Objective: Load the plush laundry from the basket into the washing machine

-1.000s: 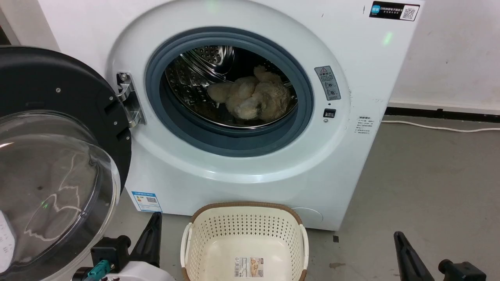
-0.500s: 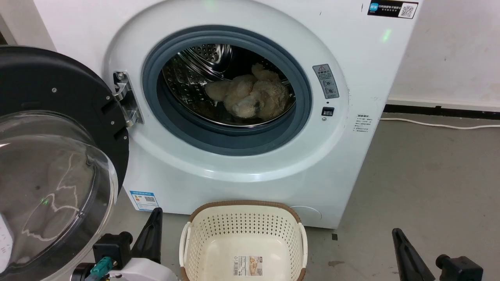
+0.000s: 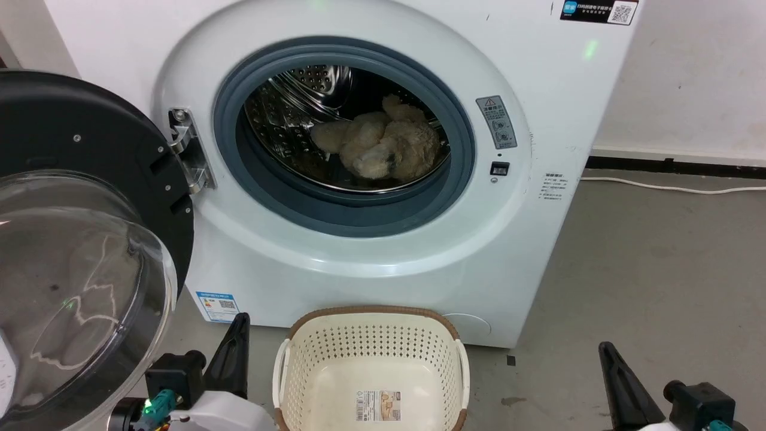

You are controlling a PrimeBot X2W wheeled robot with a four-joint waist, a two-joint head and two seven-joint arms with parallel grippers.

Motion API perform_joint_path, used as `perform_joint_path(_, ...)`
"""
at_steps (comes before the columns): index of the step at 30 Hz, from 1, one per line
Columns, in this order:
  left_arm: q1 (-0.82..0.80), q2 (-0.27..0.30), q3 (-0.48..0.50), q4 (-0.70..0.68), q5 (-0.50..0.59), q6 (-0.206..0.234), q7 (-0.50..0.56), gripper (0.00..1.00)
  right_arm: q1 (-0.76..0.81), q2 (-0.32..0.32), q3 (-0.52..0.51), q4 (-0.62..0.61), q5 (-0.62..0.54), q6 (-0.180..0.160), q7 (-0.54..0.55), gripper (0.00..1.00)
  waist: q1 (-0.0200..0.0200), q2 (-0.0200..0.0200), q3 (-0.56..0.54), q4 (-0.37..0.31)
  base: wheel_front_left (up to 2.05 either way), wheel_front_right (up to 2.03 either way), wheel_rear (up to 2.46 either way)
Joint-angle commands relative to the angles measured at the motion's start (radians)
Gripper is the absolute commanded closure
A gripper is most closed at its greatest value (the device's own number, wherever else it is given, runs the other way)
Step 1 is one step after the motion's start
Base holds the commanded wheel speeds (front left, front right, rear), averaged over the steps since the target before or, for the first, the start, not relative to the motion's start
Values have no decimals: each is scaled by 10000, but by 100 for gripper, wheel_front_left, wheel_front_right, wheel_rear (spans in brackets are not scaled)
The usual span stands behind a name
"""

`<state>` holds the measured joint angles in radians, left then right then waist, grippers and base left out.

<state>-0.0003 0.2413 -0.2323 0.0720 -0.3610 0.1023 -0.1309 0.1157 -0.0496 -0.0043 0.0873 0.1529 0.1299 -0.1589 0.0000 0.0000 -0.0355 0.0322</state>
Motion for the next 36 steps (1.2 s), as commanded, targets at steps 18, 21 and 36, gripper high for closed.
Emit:
perform_joint_path(18, 2, -489, 613, -220, 930, -269, 339, 100, -442, -3, 16, -266, -435, 4, 409, 100, 0, 0, 84, -77, 0, 0, 0)
perform_joint_path(21, 2, -662, 821, -281, 1256, -361, 456, 100, -529, -4, 20, -340, -568, 5, 553, 100, 0, 0, 117, -107, 0, 0, 0)
perform_joint_path(36, 2, -1034, 1269, -412, 1957, -558, 710, 100, -716, -5, 27, -499, -854, 6, 861, 100, 0, 0, 188, -171, 0, 0, 0)
